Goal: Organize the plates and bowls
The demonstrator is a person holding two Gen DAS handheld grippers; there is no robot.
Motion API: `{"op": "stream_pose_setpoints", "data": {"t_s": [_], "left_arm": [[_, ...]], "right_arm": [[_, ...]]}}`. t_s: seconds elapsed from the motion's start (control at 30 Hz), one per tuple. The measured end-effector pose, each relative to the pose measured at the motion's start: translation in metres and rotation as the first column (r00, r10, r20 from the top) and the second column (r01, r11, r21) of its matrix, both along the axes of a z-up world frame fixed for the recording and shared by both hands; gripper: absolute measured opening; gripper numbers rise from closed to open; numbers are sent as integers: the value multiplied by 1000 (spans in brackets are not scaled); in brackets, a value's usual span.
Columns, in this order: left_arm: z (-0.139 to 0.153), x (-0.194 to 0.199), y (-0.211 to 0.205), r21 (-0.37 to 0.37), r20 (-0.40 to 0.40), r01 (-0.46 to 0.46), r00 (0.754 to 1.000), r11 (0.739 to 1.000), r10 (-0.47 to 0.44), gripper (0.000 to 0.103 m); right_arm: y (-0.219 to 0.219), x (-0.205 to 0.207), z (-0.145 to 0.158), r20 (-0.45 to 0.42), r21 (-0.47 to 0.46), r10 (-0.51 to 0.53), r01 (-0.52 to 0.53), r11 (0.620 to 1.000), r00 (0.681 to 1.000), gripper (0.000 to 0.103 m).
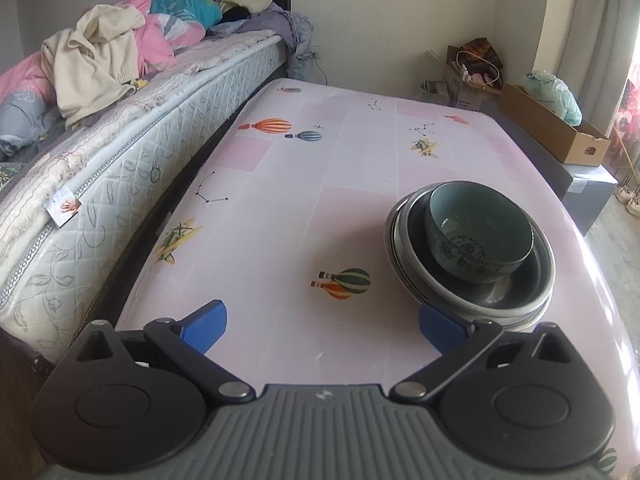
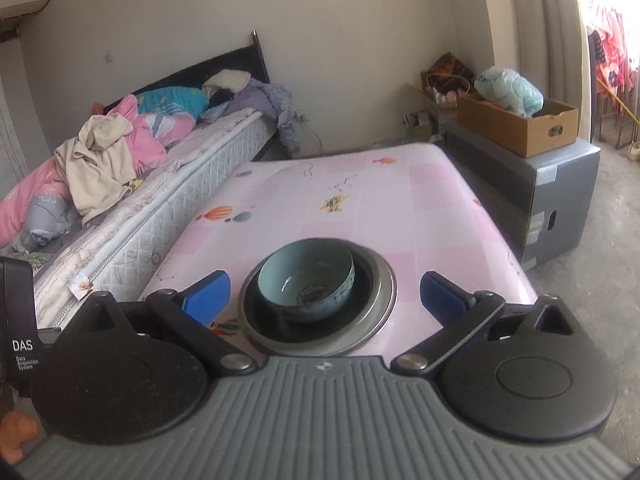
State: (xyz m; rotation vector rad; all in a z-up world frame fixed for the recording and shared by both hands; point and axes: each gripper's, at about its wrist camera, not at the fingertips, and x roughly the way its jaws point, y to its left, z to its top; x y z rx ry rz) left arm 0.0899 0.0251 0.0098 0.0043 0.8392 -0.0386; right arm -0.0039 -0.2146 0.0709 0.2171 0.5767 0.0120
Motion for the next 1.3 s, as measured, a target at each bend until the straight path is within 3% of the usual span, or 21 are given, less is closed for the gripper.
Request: {"op": "stream_pose_setpoints", "data": {"t_s": [0.3,1.3], "left_arm": [[-2,-3,-6,32,-66,-21,998,999,23,103],[-8,1,-24,63,-129,33,991,997,-25,103]], "right_arm": [[16,25,-45,-220,-45,10,-21,999,975,102],[1,45,-72,-299,-8,15,-19,1000,954,102]]}}
